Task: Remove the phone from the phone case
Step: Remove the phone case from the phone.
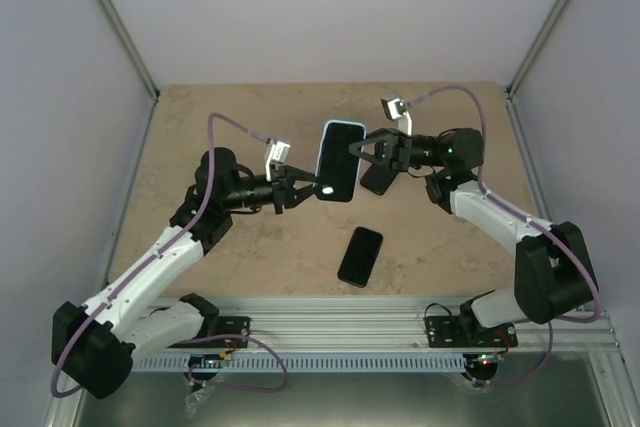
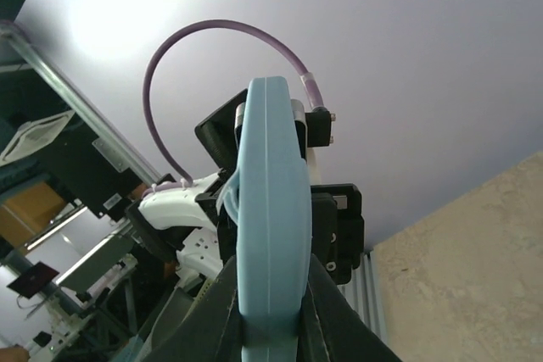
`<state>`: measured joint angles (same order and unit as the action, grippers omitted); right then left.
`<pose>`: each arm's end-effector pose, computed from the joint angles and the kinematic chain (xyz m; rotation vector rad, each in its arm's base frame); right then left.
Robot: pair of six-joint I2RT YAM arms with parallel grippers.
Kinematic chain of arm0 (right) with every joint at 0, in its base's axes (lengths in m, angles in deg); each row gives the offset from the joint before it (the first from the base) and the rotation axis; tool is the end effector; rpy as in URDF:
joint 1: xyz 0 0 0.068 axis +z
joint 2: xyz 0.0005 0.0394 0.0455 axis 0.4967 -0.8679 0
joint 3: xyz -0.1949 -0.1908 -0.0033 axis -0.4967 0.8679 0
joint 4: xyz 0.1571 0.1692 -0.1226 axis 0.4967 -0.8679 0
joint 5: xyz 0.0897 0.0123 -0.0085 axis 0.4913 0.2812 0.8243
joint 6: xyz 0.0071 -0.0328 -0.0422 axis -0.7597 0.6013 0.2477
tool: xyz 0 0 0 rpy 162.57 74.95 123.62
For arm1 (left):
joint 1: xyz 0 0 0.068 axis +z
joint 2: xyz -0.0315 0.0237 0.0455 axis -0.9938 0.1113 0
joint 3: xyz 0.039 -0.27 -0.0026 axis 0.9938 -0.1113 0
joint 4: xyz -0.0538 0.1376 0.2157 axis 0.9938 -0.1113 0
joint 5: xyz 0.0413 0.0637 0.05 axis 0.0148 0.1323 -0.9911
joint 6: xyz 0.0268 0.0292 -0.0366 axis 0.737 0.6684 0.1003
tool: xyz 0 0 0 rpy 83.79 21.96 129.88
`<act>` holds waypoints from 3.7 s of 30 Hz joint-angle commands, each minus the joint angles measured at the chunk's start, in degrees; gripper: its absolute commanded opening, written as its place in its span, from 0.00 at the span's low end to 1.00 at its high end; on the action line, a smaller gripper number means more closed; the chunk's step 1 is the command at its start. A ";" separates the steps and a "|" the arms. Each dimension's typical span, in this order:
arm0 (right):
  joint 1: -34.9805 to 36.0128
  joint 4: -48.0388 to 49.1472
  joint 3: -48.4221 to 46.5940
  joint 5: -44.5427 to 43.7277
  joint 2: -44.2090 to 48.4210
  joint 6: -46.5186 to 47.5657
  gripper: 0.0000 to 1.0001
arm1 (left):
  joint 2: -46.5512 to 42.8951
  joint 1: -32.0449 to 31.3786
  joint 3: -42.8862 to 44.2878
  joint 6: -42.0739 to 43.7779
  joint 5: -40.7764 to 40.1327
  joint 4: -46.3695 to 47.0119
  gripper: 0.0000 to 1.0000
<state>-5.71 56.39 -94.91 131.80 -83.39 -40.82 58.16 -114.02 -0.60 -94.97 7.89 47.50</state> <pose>0.2603 0.1524 0.3474 -0.7136 1.5474 1.9842 0.1830 -0.1386 0.3303 0.7019 1.7079 -1.4887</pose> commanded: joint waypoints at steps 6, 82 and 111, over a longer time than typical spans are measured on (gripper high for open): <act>0.97 -13.72 -2.01 -0.68 -1.78 12.08 0.25 | -0.64 -0.11 -0.42 -6.93 1.13 3.67 0.00; 30.70 -83.74 -21.82 -73.25 1.11 116.32 0.51 | 8.04 9.76 -4.82 -40.10 -6.48 12.21 0.00; 31.16 -82.02 -24.38 -76.90 -0.73 114.76 0.45 | 7.79 9.76 -4.99 -35.47 -8.00 8.91 0.00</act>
<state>25.48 -27.02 -117.66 56.26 -83.71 74.45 66.82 -104.32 -6.81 -132.06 -1.01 54.69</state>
